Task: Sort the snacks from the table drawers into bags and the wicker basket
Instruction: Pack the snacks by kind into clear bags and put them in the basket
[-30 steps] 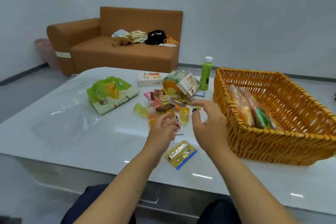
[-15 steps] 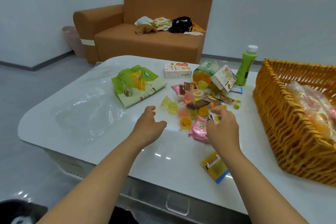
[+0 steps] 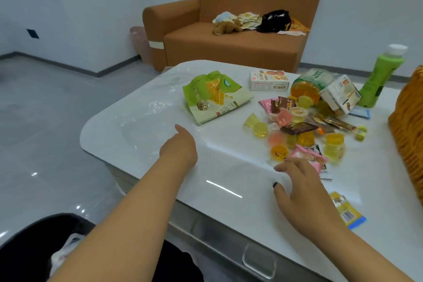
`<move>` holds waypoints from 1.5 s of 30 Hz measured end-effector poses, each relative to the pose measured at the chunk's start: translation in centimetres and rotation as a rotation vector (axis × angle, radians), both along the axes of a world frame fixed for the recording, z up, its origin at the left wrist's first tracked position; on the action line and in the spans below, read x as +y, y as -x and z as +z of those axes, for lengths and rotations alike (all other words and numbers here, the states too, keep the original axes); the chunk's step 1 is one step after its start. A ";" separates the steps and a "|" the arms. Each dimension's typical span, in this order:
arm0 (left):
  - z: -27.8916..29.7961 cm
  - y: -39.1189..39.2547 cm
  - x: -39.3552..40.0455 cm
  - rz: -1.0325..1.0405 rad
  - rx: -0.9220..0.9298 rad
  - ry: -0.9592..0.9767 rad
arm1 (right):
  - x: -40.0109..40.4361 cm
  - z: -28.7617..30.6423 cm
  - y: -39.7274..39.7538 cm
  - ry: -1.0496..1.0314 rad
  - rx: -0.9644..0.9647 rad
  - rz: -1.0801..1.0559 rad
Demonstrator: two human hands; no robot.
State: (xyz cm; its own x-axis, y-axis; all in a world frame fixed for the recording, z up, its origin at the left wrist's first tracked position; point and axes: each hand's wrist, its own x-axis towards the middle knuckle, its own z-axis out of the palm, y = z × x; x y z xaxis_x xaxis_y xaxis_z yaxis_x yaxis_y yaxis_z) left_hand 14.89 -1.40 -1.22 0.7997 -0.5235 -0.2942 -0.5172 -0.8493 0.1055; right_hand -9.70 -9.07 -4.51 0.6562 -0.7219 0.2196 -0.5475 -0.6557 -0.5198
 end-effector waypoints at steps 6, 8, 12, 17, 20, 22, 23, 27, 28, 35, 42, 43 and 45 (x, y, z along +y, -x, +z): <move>1.6 2.9 1.9 -0.219 -0.262 0.000 | -0.6 0.1 1.8 -0.041 -0.003 -0.043; 2.6 3.4 2.8 -0.182 -0.311 0.062 | -0.6 0.5 2.4 -0.009 0.008 -0.059; 5.1 4.6 5.4 -0.143 -0.467 0.604 | 0.0 1.6 3.2 0.023 -0.039 -0.075; 8.5 7.9 6.8 -0.259 0.399 1.450 | 0.8 4.3 3.9 -0.016 -0.191 -0.077; 9.2 8.5 6.5 -0.186 0.760 1.524 | 0.2 6.1 4.7 -0.236 -0.374 -0.163; 8.9 8.5 6.0 -0.122 0.913 1.533 | 0.2 7.2 5.5 -0.549 -0.587 -0.210; 8.6 8.6 5.8 -0.095 0.963 1.523 | 0.3 7.6 6.0 -0.728 -0.708 -0.190; 6.9 9.0 4.7 0.002 0.982 1.395 | 0.5 7.8 7.5 -0.988 -0.984 -0.172; 6.5 8.9 4.5 0.012 0.955 1.336 | 0.6 7.5 7.7 -0.905 -0.955 -0.230; 3.8 9.2 4.7 -0.461 0.614 0.635 | 0.4 6.5 9.4 -0.745 -0.836 -0.429; 0.6 9.7 3.5 -0.616 0.490 0.533 | -0.2 9.3 11.4 -1.237 -1.125 -0.143; 0.4 9.7 3.4 -0.632 0.482 0.520 | 0.2 10.0 11.7 -1.260 -1.131 -0.052; 0.1 9.9 3.5 -0.684 0.439 0.471 | 0.4 10.2 12.3 -1.051 -0.993 0.075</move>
